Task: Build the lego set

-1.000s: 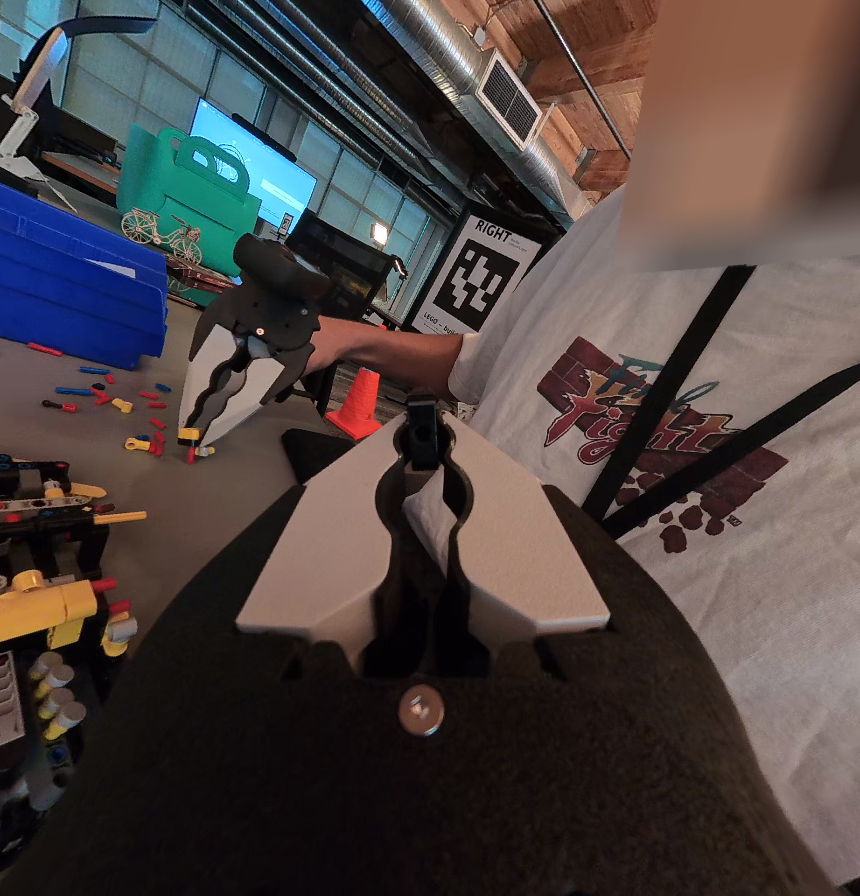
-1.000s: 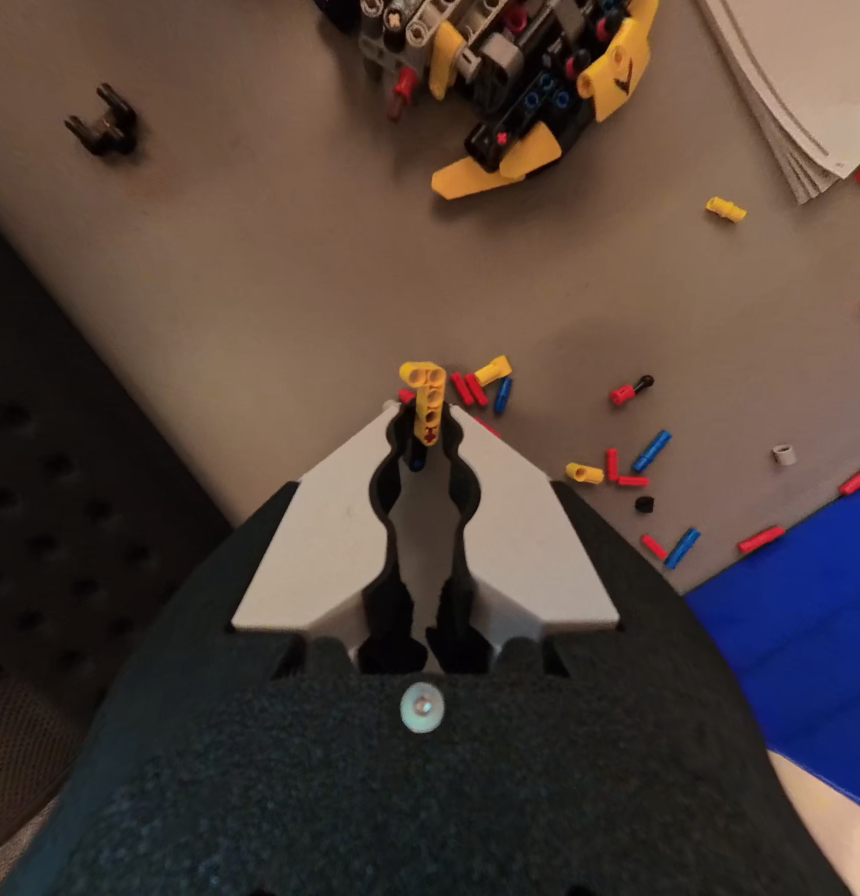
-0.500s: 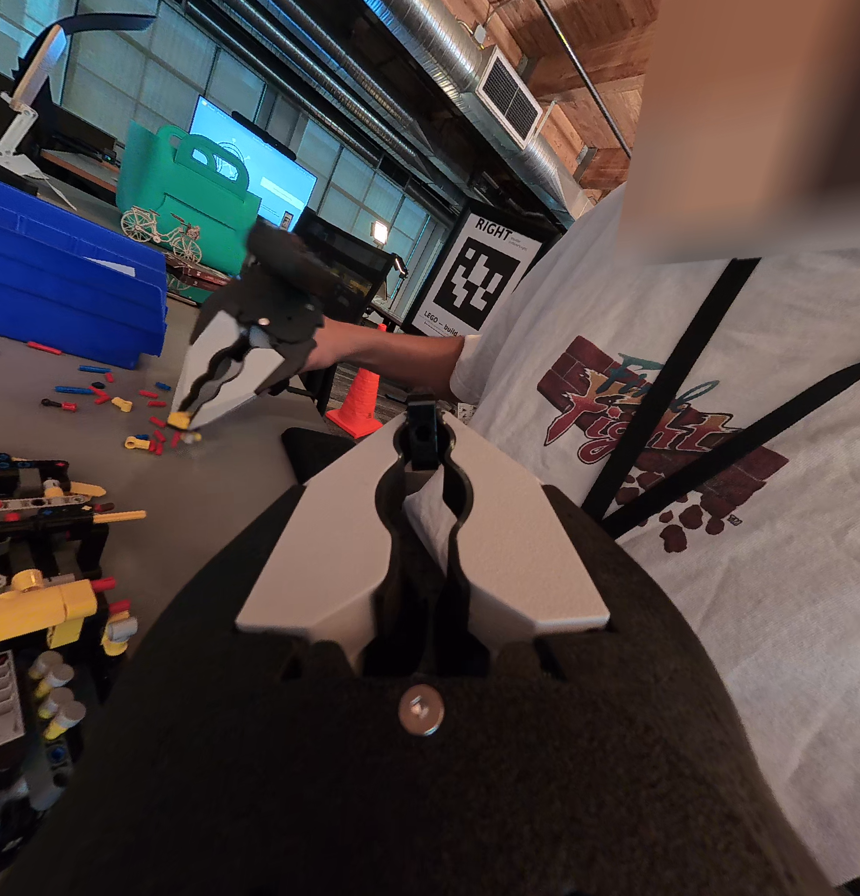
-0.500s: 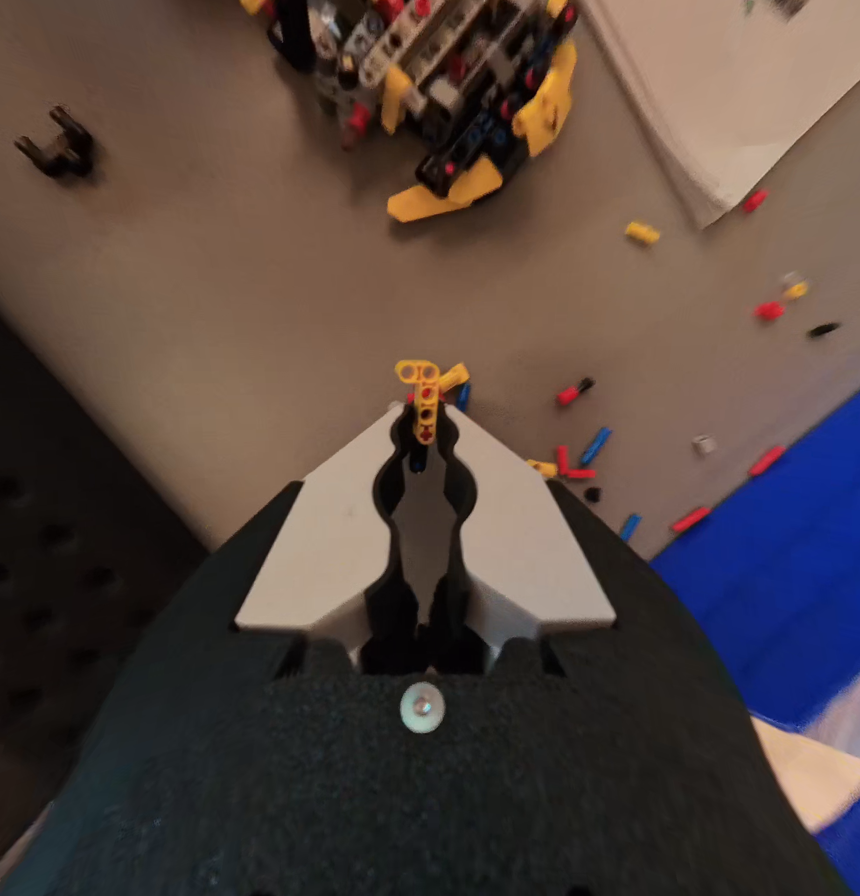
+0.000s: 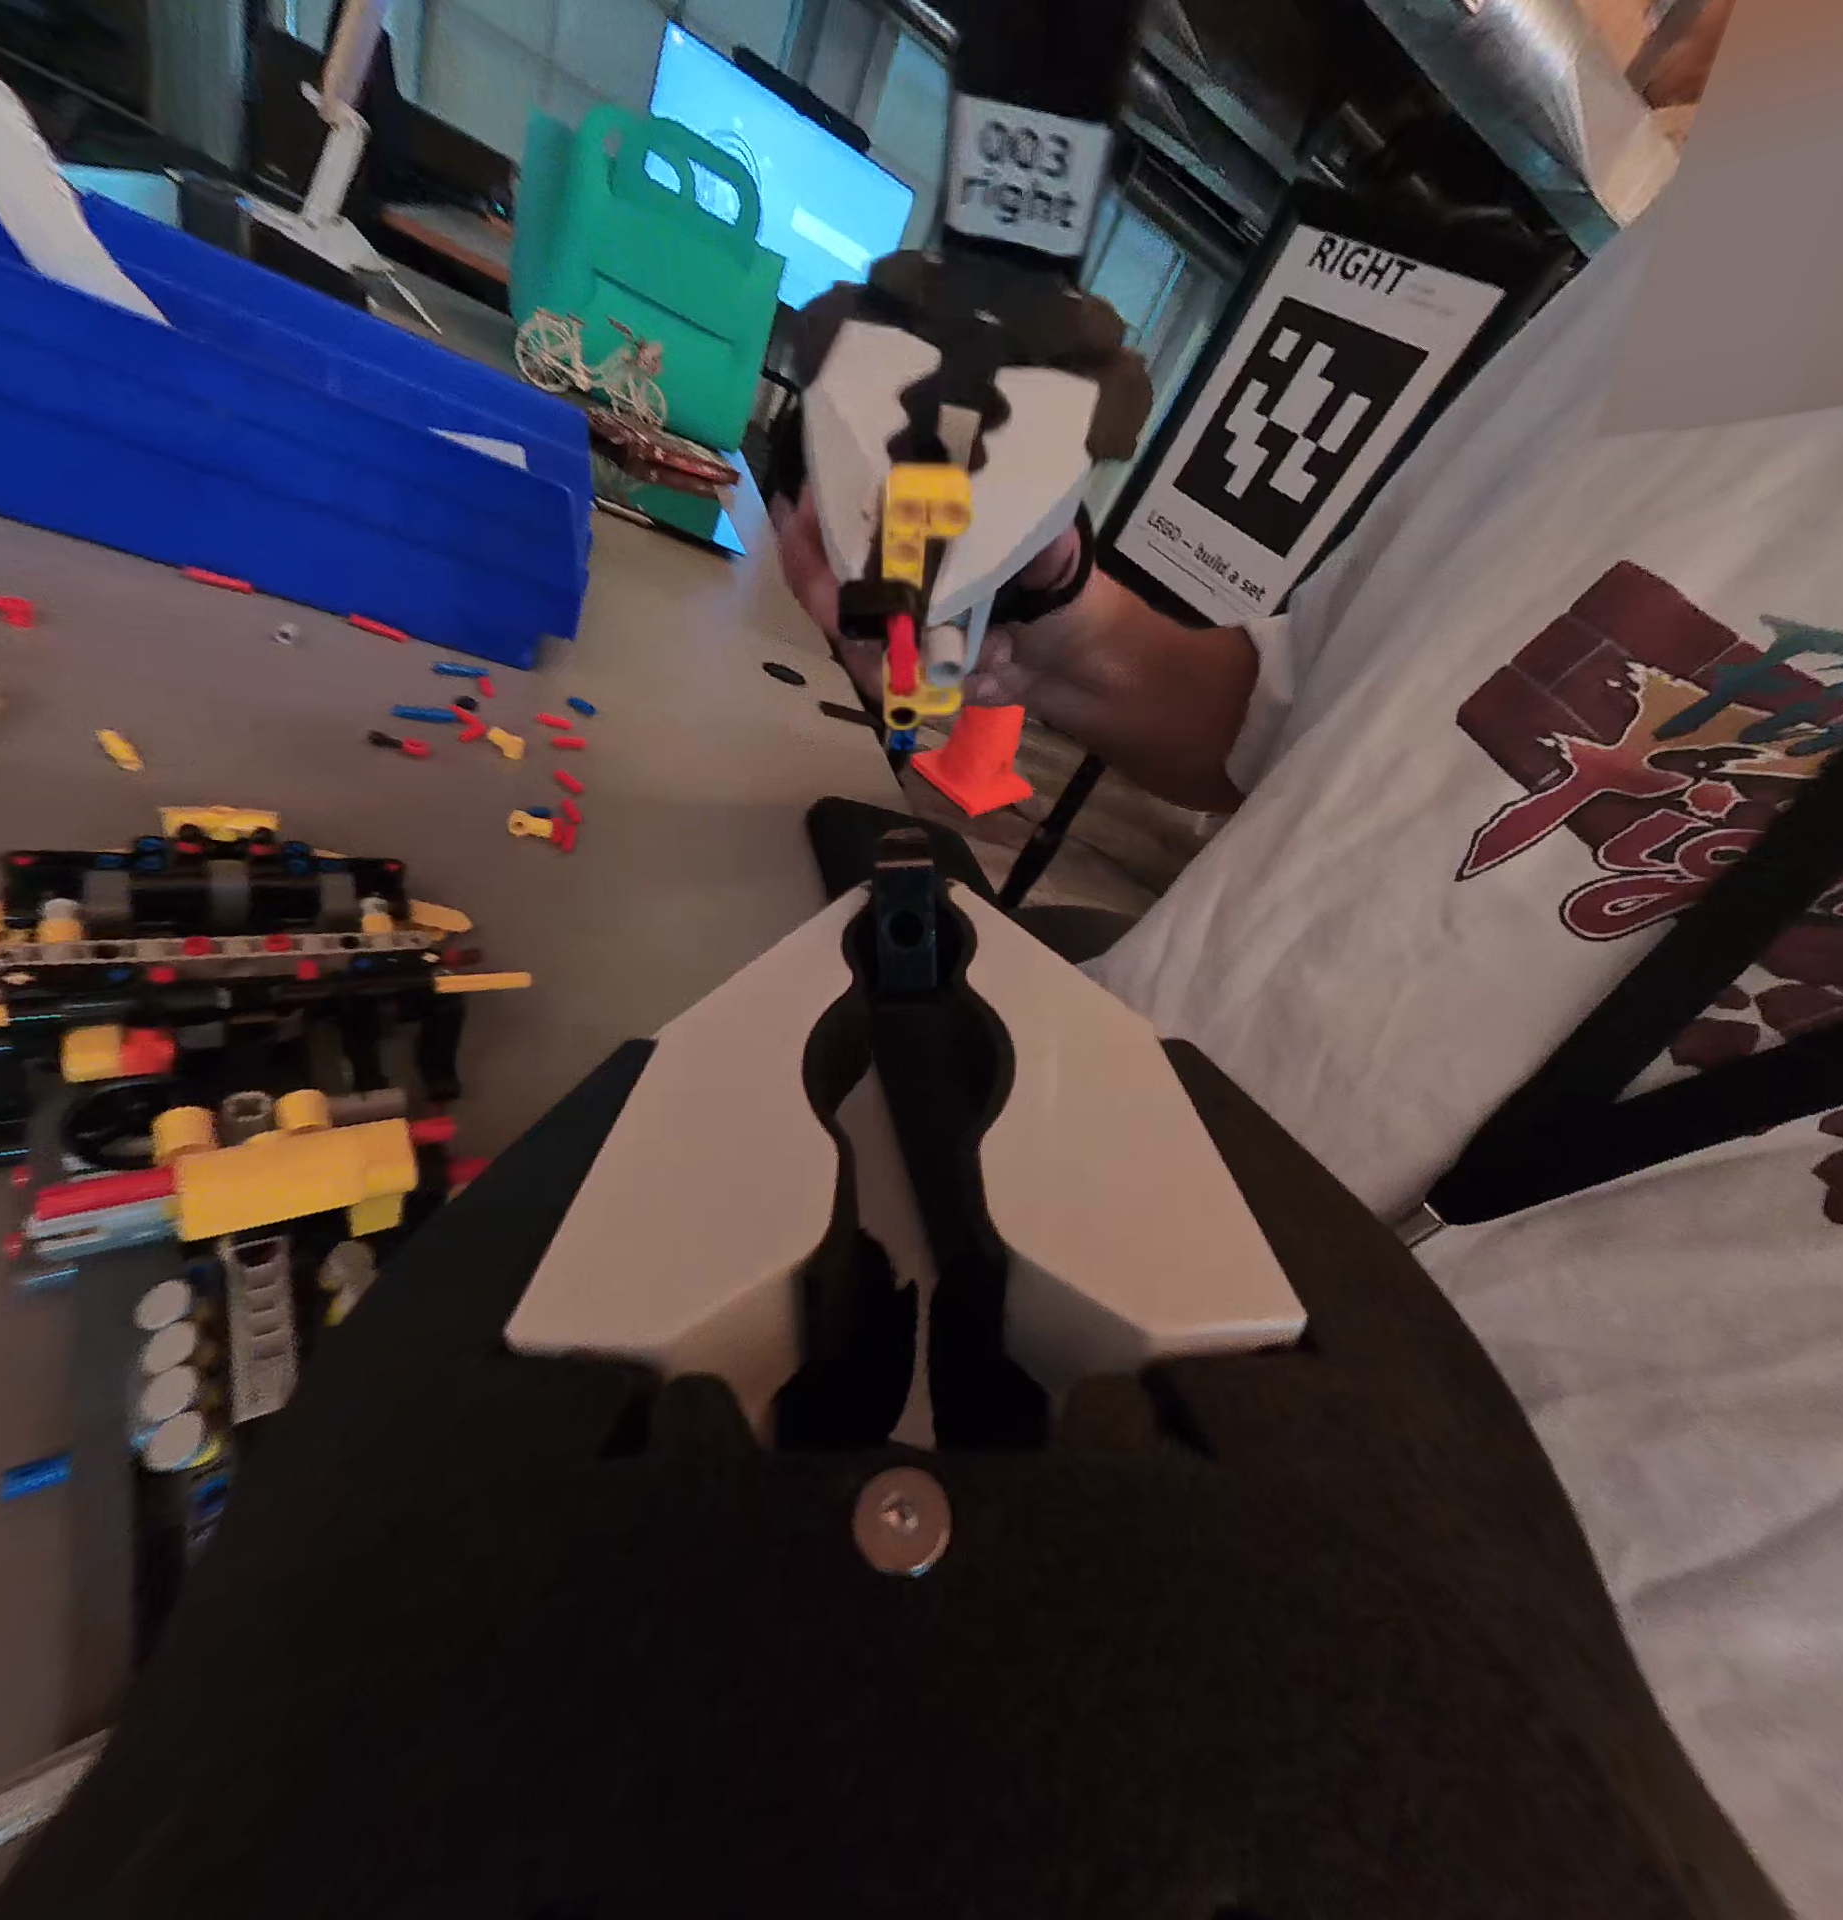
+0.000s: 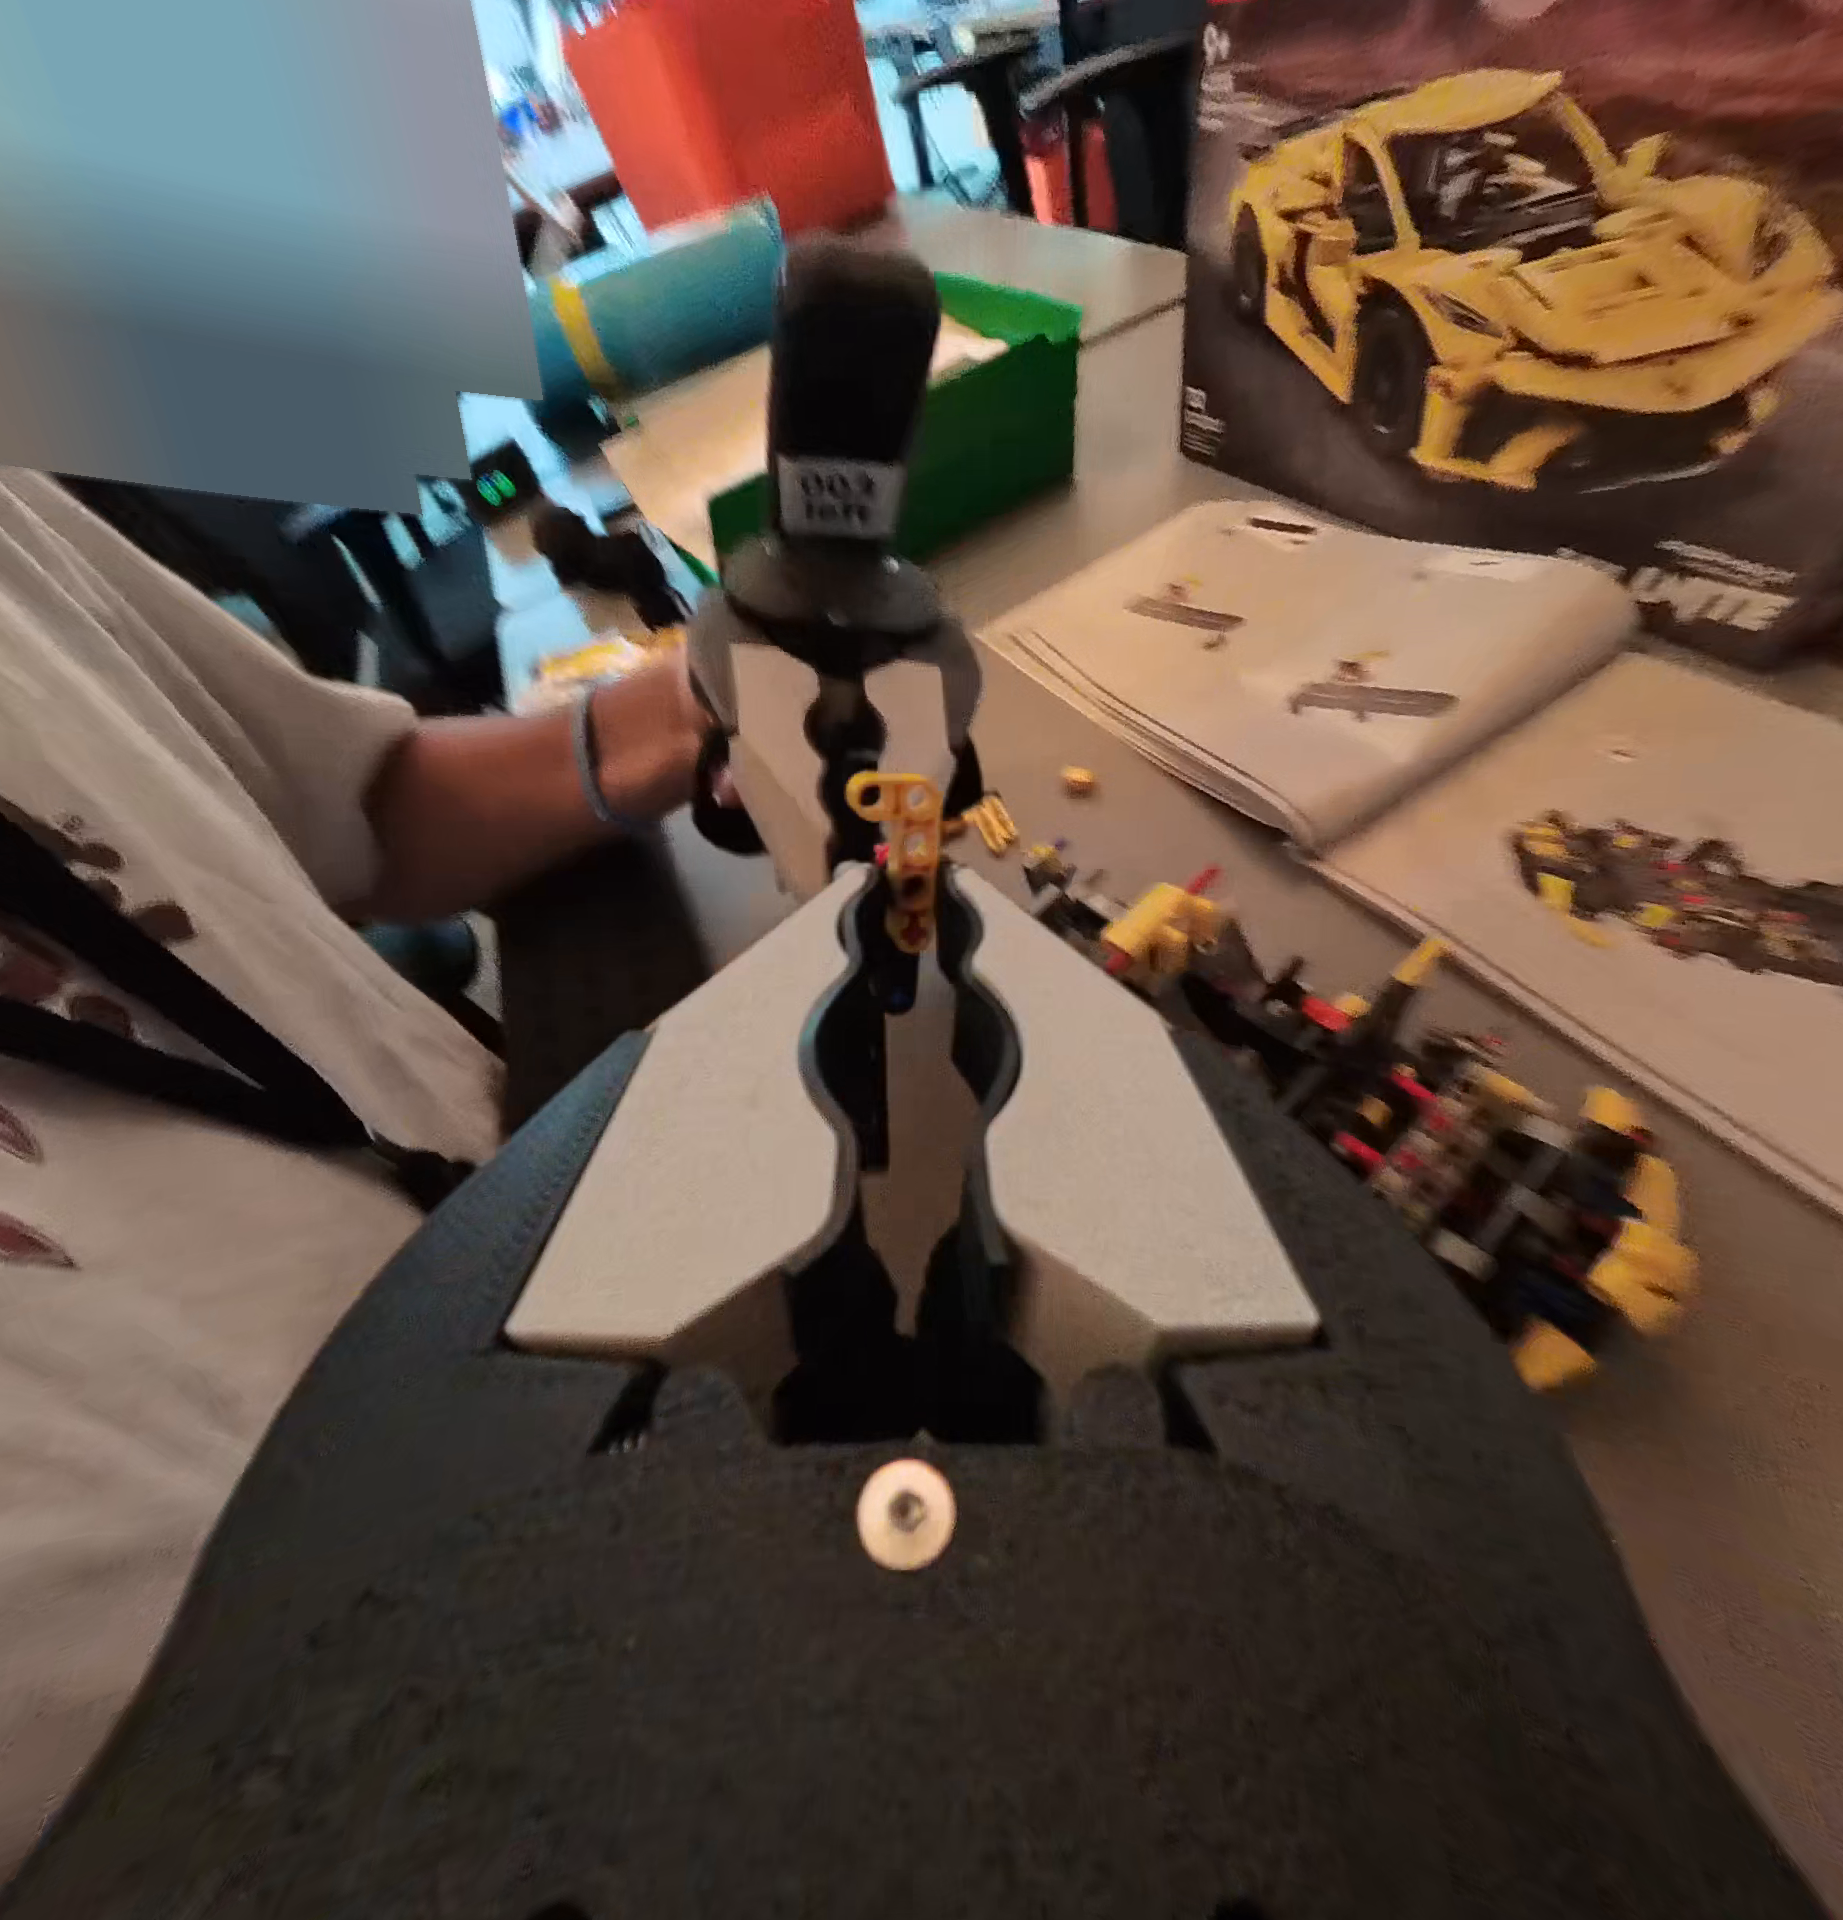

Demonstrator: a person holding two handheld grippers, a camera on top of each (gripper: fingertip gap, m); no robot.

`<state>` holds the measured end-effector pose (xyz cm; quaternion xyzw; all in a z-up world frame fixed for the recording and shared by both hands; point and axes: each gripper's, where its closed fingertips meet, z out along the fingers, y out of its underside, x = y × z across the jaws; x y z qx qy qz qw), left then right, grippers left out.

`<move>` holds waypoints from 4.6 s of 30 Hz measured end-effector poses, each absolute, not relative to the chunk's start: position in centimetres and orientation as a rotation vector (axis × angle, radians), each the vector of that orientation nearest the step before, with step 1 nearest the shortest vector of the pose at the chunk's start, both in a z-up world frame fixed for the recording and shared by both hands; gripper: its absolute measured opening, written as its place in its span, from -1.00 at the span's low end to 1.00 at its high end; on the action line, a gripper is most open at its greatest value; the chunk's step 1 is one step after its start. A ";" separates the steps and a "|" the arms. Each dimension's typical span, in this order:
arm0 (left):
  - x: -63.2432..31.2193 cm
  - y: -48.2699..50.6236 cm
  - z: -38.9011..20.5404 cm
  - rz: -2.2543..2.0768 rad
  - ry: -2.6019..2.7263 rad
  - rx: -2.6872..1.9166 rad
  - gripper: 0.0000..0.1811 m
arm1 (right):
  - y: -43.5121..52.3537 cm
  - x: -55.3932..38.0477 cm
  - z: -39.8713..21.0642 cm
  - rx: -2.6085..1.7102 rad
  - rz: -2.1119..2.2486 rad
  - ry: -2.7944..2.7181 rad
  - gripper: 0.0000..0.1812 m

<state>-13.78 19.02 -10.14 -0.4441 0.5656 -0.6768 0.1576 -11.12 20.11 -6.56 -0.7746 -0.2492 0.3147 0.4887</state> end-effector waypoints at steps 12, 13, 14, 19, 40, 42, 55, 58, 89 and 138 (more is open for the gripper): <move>-14.2 17.4 -8.4 -2.164 1.568 -1.227 -0.92 | 20.8 -13.4 -7.0 -1.821 1.177 -0.521 -0.91; -14.3 17.3 -8.0 -2.190 1.555 -1.207 -0.92 | 20.5 -13.3 -6.7 -1.783 1.262 -0.482 -0.91; -14.5 17.2 -7.7 -2.215 1.545 -1.190 -0.92 | 20.3 -13.3 -6.4 -1.736 1.329 -0.448 -0.91; -14.8 16.3 -7.5 -2.242 1.579 -1.140 -0.92 | 19.2 -13.4 -6.2 -1.606 1.513 -0.387 -0.91; -14.2 17.1 -9.7 -2.071 1.650 -1.259 -0.91 | 17.2 4.9 -22.4 -2.540 -0.301 -1.217 -0.91; -14.1 17.0 -9.7 -2.078 1.651 -1.260 -0.92 | 17.2 5.0 -22.4 -2.576 -0.240 -1.152 -0.91; -14.2 17.0 -9.5 -2.087 1.647 -1.252 -0.92 | 18.4 3.1 -23.4 -2.646 0.132 -1.098 -0.90; -14.2 17.2 -9.4 -2.088 1.639 -1.257 -0.92 | 18.4 3.1 -23.4 -2.648 0.142 -1.105 -0.88; -14.3 16.7 -9.9 -2.097 1.674 -1.260 -0.92 | 13.6 6.4 -22.5 -2.971 0.498 -1.131 -0.57; -9.8 14.1 -15.4 -1.708 1.726 -1.401 -0.91 | 14.1 -10.1 -17.1 -2.185 0.866 -0.948 -0.85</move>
